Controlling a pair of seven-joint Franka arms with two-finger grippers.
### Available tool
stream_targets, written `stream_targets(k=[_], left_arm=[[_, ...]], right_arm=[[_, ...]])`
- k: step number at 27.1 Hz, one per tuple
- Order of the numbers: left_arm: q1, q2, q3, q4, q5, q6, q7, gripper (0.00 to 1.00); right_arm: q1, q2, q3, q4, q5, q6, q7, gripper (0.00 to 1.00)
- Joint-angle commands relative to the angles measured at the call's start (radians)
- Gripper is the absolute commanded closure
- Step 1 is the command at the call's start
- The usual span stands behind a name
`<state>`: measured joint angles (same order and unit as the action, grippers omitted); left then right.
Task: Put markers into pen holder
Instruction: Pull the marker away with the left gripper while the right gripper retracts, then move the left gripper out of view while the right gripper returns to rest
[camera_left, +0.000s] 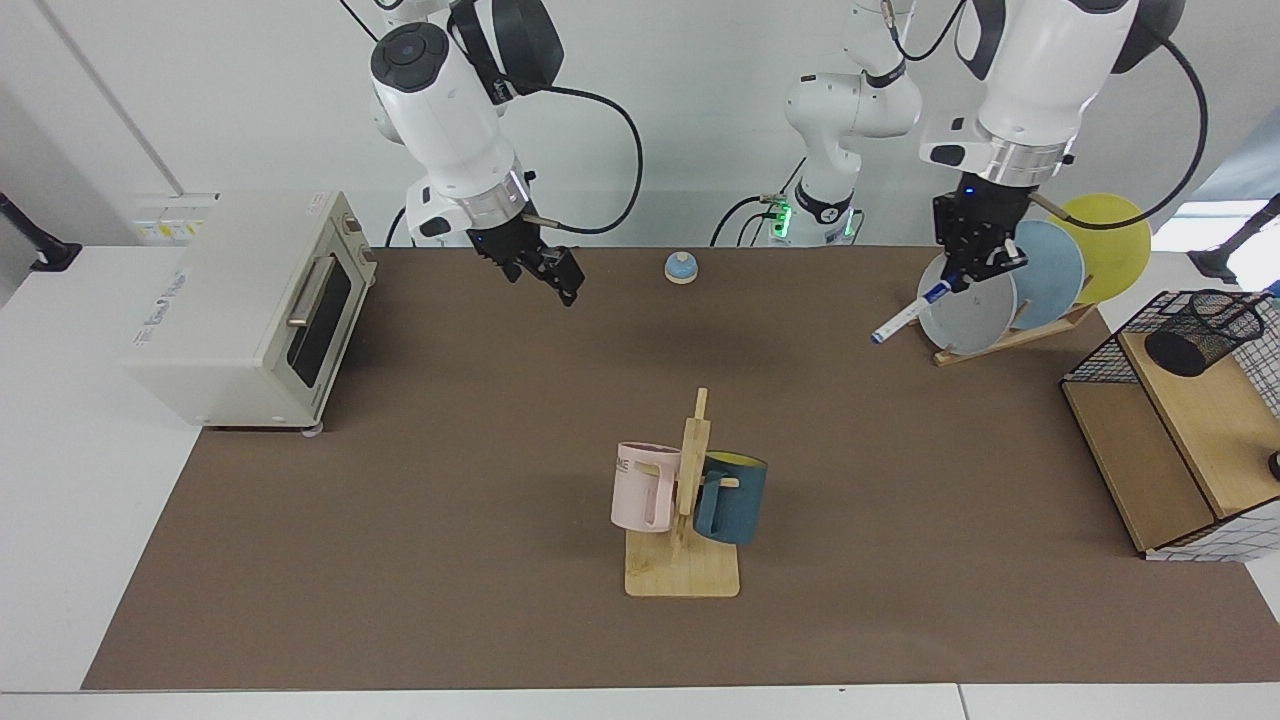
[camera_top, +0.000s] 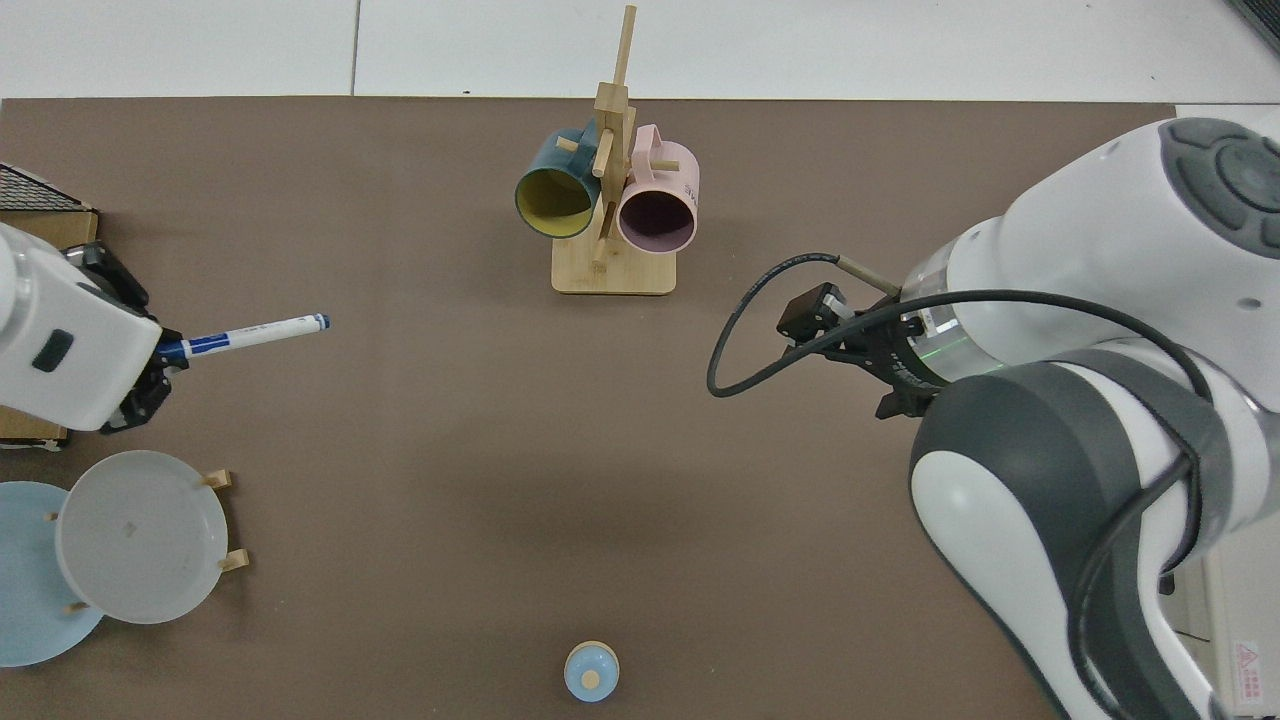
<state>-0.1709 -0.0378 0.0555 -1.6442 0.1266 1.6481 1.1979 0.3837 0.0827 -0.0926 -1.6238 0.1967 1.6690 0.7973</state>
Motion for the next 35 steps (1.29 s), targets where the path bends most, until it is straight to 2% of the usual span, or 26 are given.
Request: stream_targets(k=[1,5,10,12,17,20,26,33,35], left_arm=[[-0.001,0.013,0.044,0.015,0.105,0.05,0.178,1.0],[-0.001,0.032,0.119,0.036,0.137,0.061,0.317,1.0],[-0.001,0.062,0.152,0.089,0.289,0.059,0.374,1.0],[0.002,0.082,0.158,0.113,0.315,0.062,0.422,1.0],[0.062,0.102,0.184,0.155,0.332,0.068,0.497,1.0],[0.079,0.11,0.201,0.172,0.402,0.087,0.538,1.0],[0.149,0.111,0.242,0.172,0.429,0.15,0.62,1.0],[0.162,0.111,0.323,0.17,0.464,0.226,0.64,1.0],[0.172,0.114,0.333,0.17,0.466,0.271,0.66,1.0]], right_arm=[[-0.051,-0.024,0.008,-0.021,-0.118,-0.006,-0.245,0.0],[-0.11,-0.041,0.007,-0.013,-0.203,-0.002,-0.447,0.0],[-0.2,-0.057,0.007,-0.011,-0.197,0.002,-0.68,0.0],[-0.218,-0.061,0.007,-0.011,-0.201,0.0,-0.731,0.0],[-0.226,-0.058,0.005,0.004,-0.232,0.008,-0.799,0.0],[-0.227,-0.06,0.008,0.002,-0.264,0.012,-0.831,0.0],[-0.25,-0.081,0.007,-0.011,-0.247,-0.001,-0.822,0.0],[-0.25,-0.086,0.01,-0.018,-0.243,-0.008,-0.823,0.0],[-0.249,-0.087,0.008,-0.021,-0.205,-0.008,-0.817,0.0]])
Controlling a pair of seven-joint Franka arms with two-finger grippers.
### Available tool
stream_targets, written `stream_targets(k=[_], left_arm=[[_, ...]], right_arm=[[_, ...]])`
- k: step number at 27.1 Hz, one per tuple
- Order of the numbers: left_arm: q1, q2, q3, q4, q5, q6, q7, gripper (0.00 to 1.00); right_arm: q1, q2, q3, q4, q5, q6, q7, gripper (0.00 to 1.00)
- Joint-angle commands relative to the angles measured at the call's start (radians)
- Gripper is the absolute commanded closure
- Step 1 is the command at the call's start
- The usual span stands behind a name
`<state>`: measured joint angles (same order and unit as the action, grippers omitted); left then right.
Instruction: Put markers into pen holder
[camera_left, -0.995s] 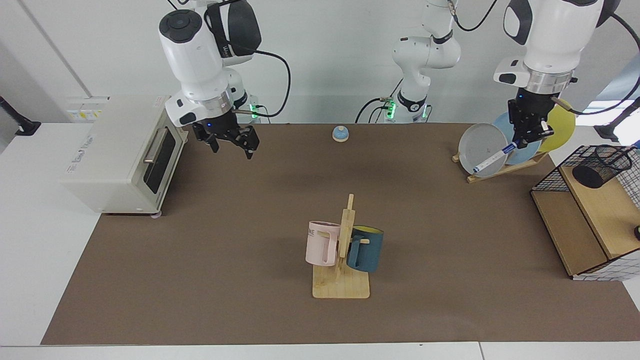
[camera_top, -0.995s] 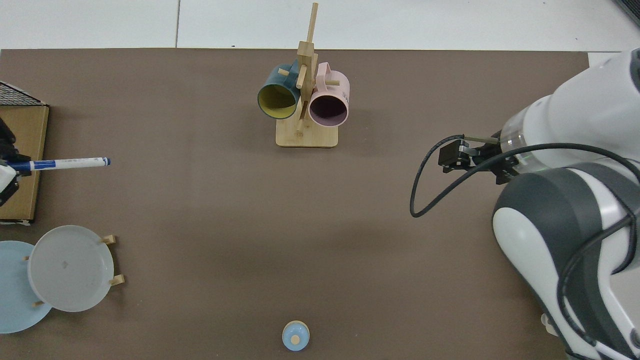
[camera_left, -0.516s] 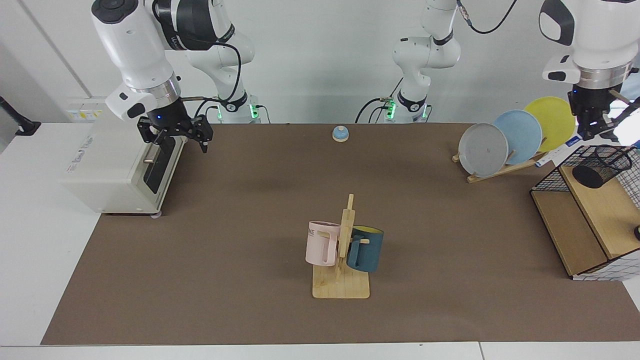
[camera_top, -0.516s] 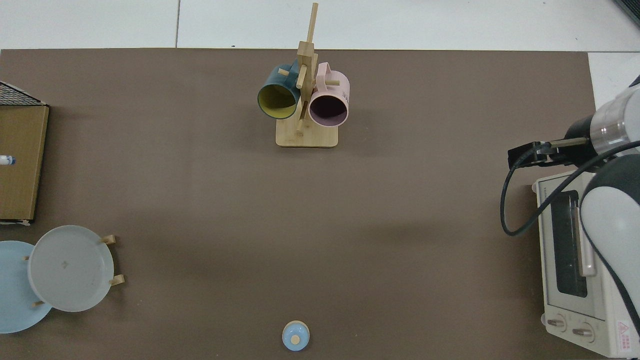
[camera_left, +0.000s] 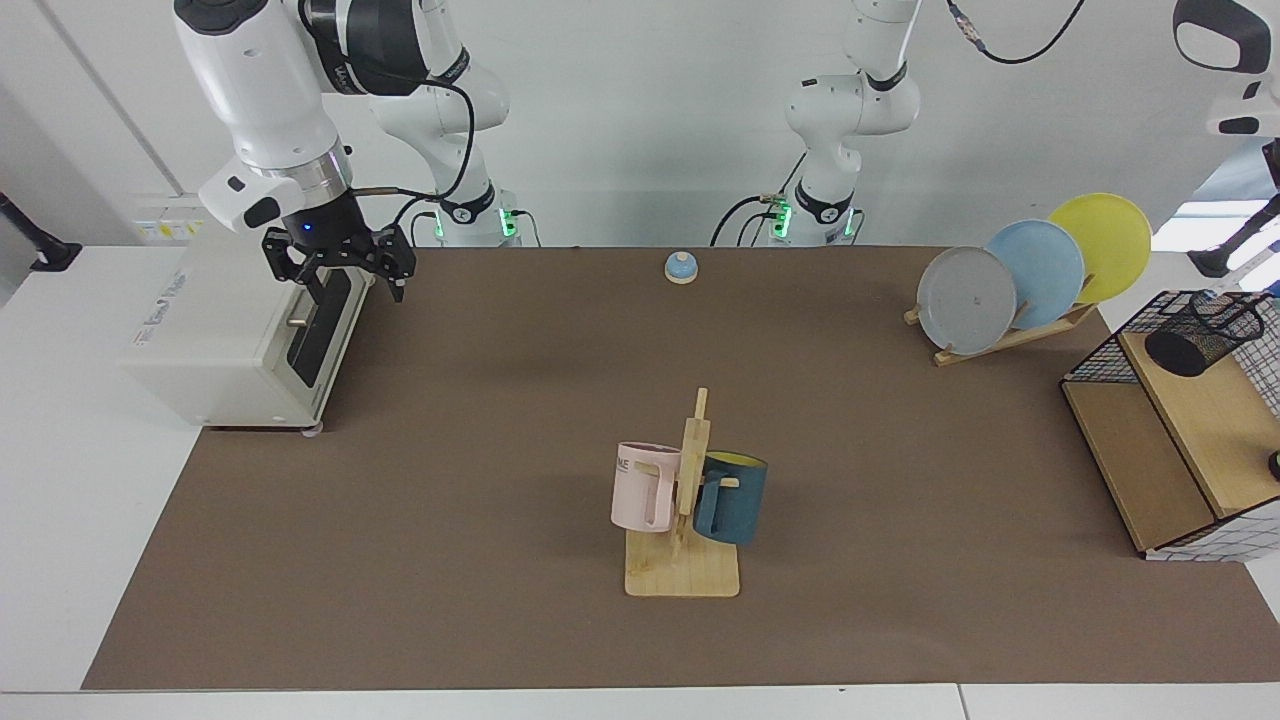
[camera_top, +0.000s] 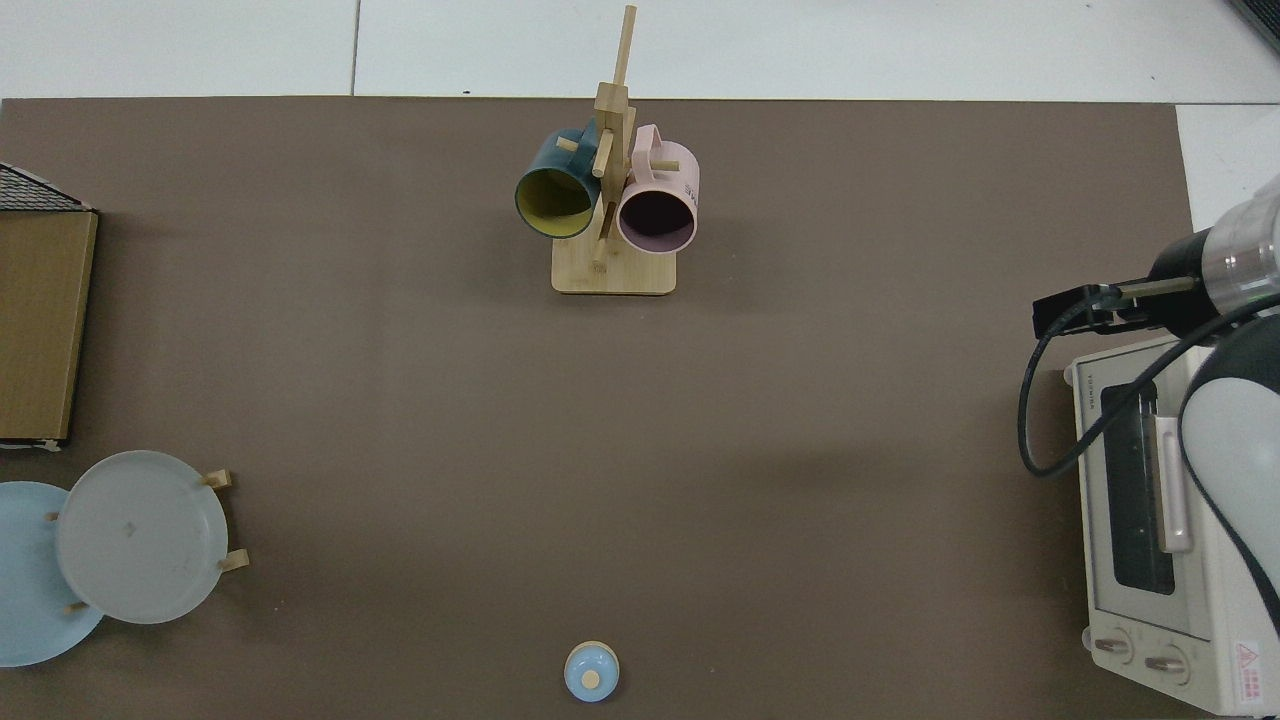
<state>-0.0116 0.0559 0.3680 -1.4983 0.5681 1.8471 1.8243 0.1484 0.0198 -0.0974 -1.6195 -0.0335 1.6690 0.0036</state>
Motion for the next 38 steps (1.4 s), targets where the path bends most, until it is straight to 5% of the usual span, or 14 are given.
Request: stream_targets(k=[1,9,31,32,33,34,38], left_arm=[[0.018,0.022,0.023,0.024,0.023,0.087,0.044,1.0],[0.036,0.116,0.04,0.026,0.062,0.127,0.05,1.0],[0.018,0.148,0.037,-0.005,0.134,0.155,0.036,0.99],[0.015,0.145,0.035,-0.01,0.134,0.153,0.036,0.82],[0.007,0.145,0.037,-0.014,0.136,0.153,0.036,0.29],[-0.001,0.145,0.035,-0.013,0.136,0.152,0.036,0.0],[-0.022,0.148,0.034,-0.005,0.142,0.141,0.036,0.0]], right_arm=[[-0.015,-0.024,0.012,-0.025,0.047,-0.005,-0.016,0.0],[-0.02,-0.024,0.012,-0.027,0.053,-0.008,-0.005,0.0],[-0.024,-0.026,0.012,-0.028,0.053,-0.009,-0.005,0.0],[-0.024,-0.024,0.012,-0.028,0.053,-0.009,-0.005,0.0],[-0.024,-0.024,0.012,-0.028,0.053,-0.008,-0.005,0.0],[-0.024,-0.024,0.012,-0.028,0.053,-0.006,-0.007,0.0],[-0.024,-0.024,0.012,-0.028,0.053,-0.005,-0.007,0.0]])
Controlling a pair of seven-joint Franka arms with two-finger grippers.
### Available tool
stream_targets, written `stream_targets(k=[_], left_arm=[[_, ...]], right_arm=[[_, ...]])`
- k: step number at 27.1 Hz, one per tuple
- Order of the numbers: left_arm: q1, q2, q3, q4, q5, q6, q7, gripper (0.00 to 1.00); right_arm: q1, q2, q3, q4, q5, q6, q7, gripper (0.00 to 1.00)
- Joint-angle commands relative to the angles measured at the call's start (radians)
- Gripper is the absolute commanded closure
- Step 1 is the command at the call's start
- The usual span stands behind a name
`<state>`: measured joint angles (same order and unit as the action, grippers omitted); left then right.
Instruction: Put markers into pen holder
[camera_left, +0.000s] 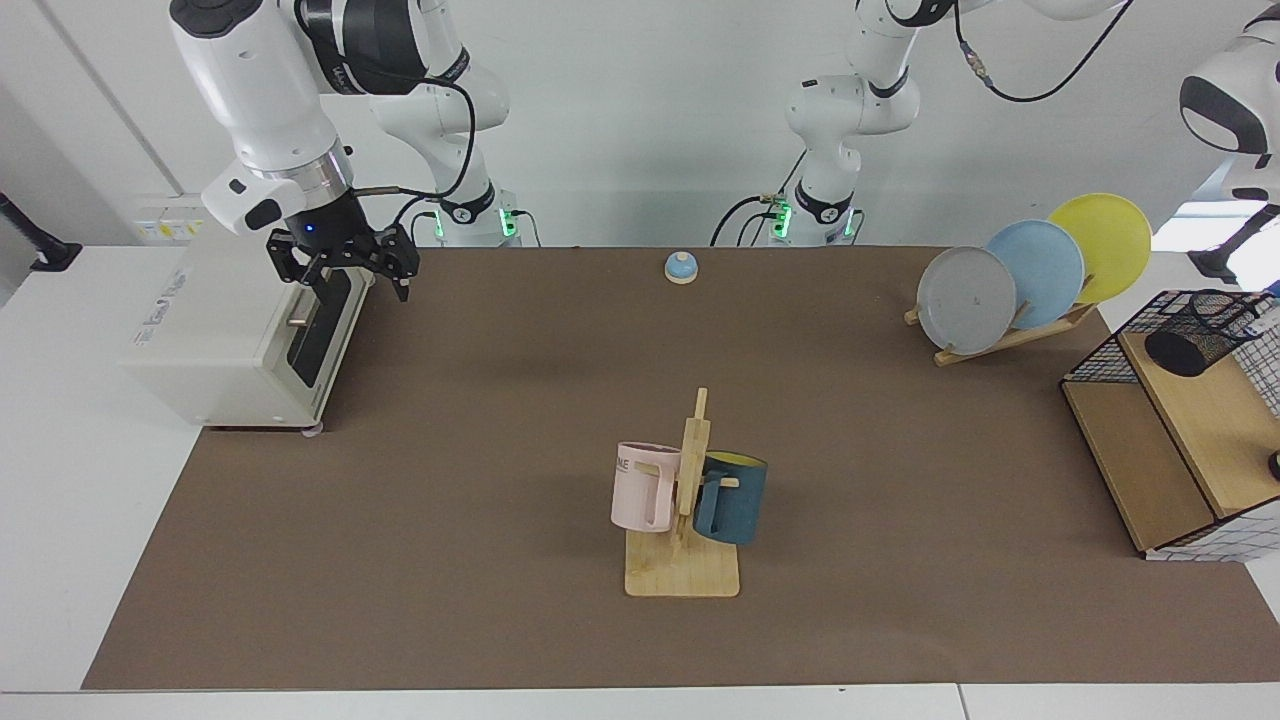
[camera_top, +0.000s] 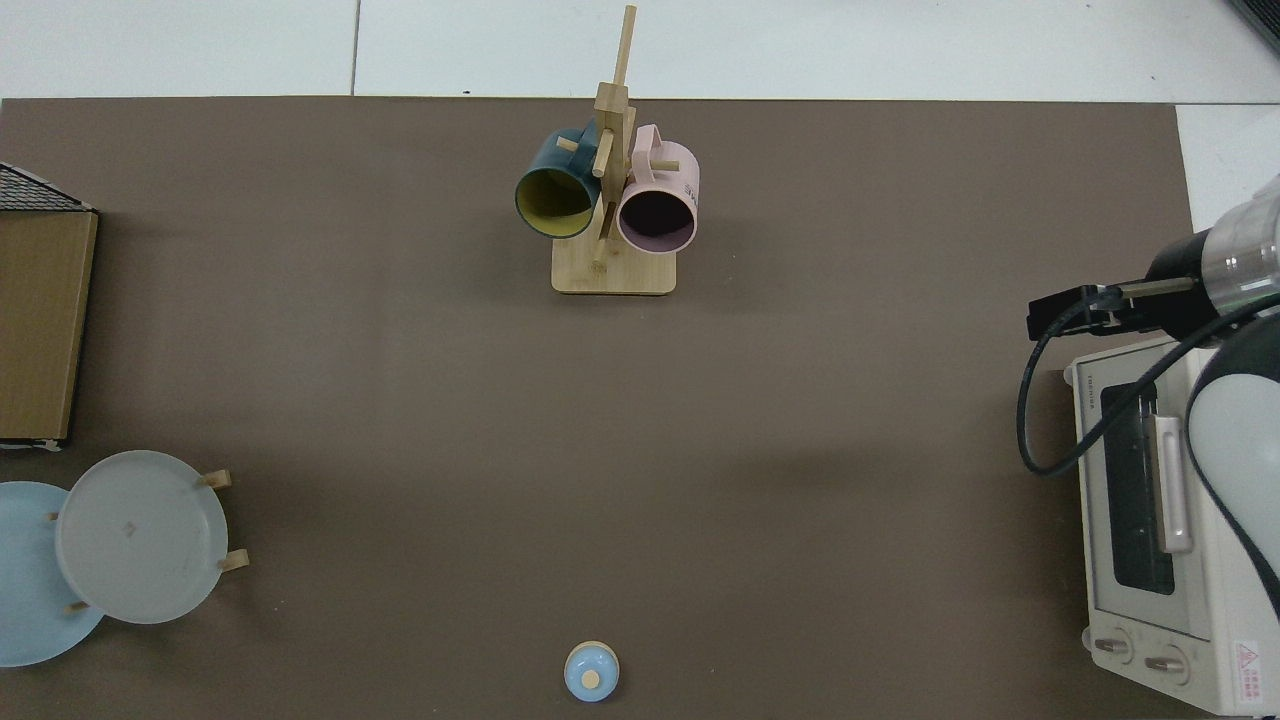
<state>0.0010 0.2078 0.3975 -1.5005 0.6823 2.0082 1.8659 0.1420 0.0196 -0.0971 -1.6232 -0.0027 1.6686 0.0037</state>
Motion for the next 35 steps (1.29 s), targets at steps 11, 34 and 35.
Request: stream_targets(k=[11,34,35], left_arm=[[-0.041,-0.005,-0.02,-0.001,-0.067,-0.042,-0.045,0.0],[-0.17,-0.176,-0.115,-0.285,-0.504,-0.172,-0.939,0.0],[-0.186,-0.182,-0.124,-0.29,-0.515,-0.198,-1.006,0.0]], right_arm=[[-0.021,-0.024,0.011,-0.024,0.023,-0.001,-0.007,0.0],[-0.032,-0.024,0.011,-0.023,0.026,-0.001,-0.005,0.0],[-0.032,-0.024,0.011,-0.023,0.026,-0.001,-0.005,0.0]])
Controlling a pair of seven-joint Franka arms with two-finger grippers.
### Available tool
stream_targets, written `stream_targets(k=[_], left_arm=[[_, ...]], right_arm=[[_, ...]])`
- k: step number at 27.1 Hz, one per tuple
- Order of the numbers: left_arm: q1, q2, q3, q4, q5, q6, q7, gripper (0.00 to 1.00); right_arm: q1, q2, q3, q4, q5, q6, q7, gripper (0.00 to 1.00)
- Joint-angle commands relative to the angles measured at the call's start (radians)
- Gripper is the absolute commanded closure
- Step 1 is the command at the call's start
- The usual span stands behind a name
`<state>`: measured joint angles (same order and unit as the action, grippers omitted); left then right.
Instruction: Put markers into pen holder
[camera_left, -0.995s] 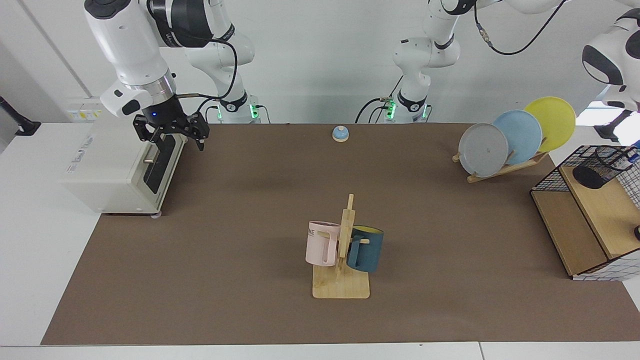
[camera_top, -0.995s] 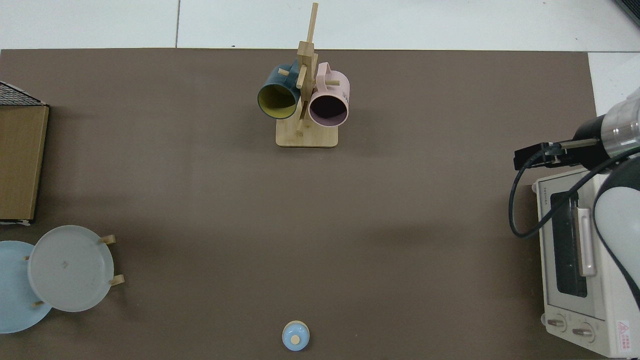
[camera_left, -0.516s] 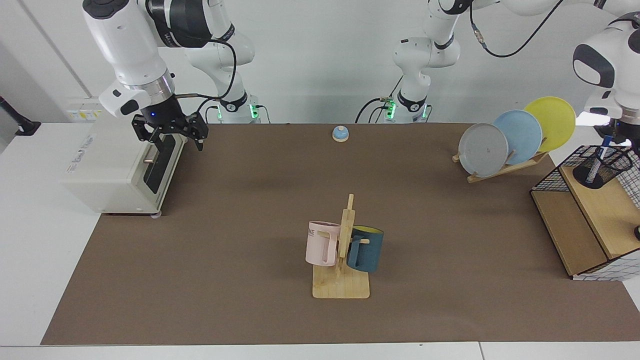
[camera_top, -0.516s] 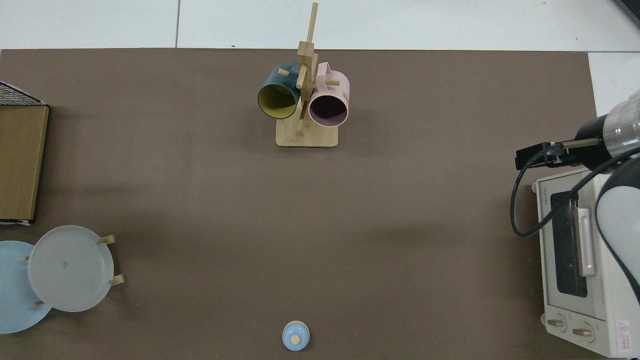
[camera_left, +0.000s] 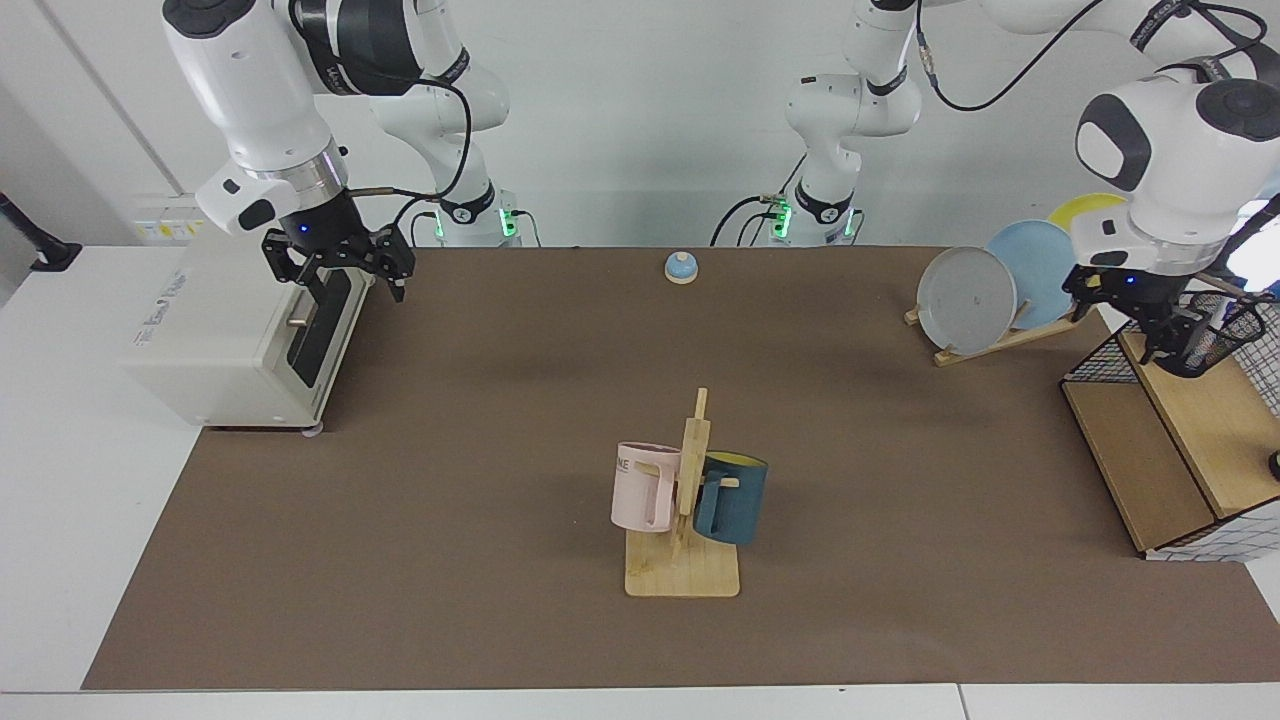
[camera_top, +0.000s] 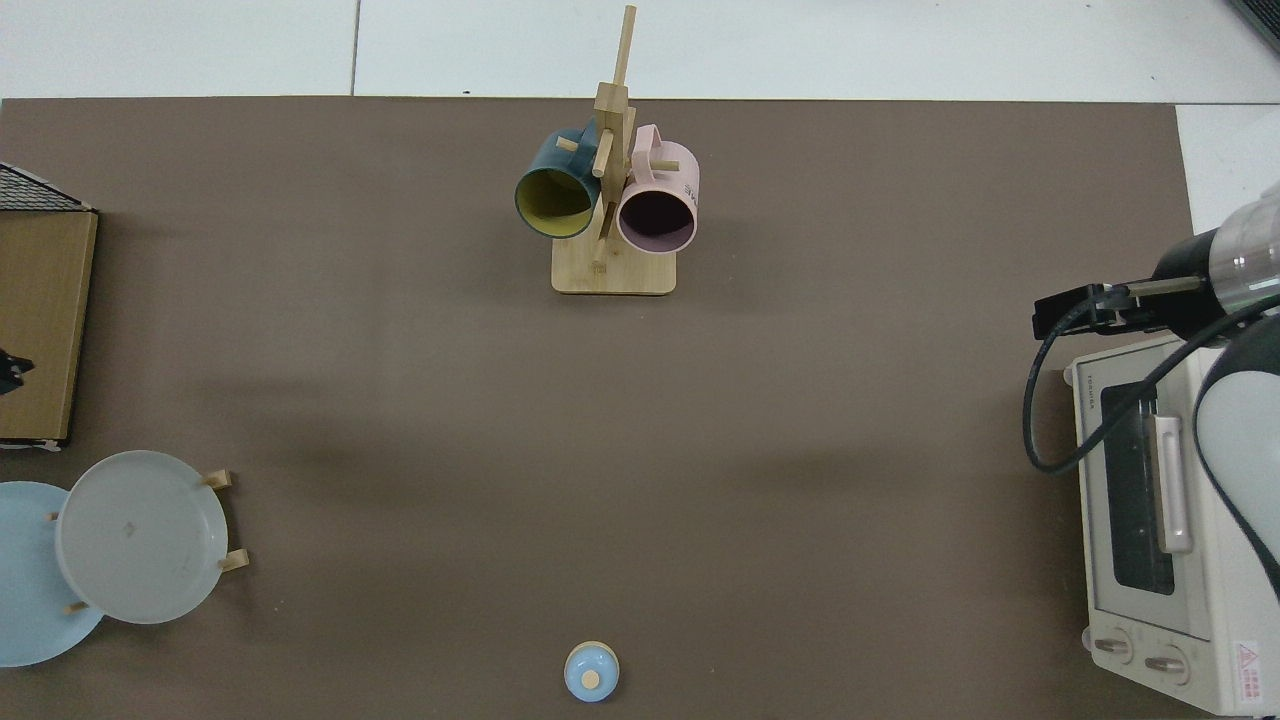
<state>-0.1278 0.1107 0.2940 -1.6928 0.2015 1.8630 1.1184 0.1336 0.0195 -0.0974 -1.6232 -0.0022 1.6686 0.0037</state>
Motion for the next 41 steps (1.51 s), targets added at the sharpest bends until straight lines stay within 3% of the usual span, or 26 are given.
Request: stream_targets(k=[1,6,10,15,17,19,26,29,41], left_arm=[[-0.074,-0.092,-0.029,-0.102,-0.056,-0.076,-0.332,0.0],[-0.124,-0.101,-0.05,-0.117,-0.119,-0.099,-0.641,0.0],[-0.127,-0.097,-0.07,-0.117,-0.169,-0.058,-0.747,0.0],[-0.073,-0.08,-0.156,-0.035,-0.185,-0.064,-0.879,0.0],[0.002,-0.081,-0.203,-0.004,-0.186,-0.096,-0.898,0.0],[0.033,-0.094,-0.239,0.018,-0.186,-0.126,-0.907,0.0],[0.045,-0.115,-0.233,0.085,-0.183,-0.24,-0.942,0.0],[0.045,-0.137,-0.228,0.062,-0.192,-0.24,-1.02,0.0],[0.042,-0.14,-0.226,0.042,-0.192,-0.229,-1.022,0.0]], right_arm=[[-0.022,-0.024,0.012,-0.023,0.025,-0.001,-0.005,0.0],[-0.022,-0.024,0.013,-0.023,0.034,-0.001,-0.007,0.0],[-0.022,-0.024,0.012,-0.023,0.034,-0.001,-0.005,0.0],[-0.022,-0.024,0.012,-0.023,0.034,-0.001,-0.005,0.0],[-0.022,-0.024,0.012,-0.023,0.034,-0.001,-0.005,0.0],[-0.022,-0.024,0.012,-0.023,0.034,-0.001,-0.005,0.0],[-0.022,-0.024,0.012,-0.023,0.034,-0.001,-0.005,0.0],[-0.022,-0.024,0.012,-0.023,0.034,-0.001,-0.007,0.0],[-0.022,-0.024,0.012,-0.023,0.036,-0.001,-0.005,0.0]])
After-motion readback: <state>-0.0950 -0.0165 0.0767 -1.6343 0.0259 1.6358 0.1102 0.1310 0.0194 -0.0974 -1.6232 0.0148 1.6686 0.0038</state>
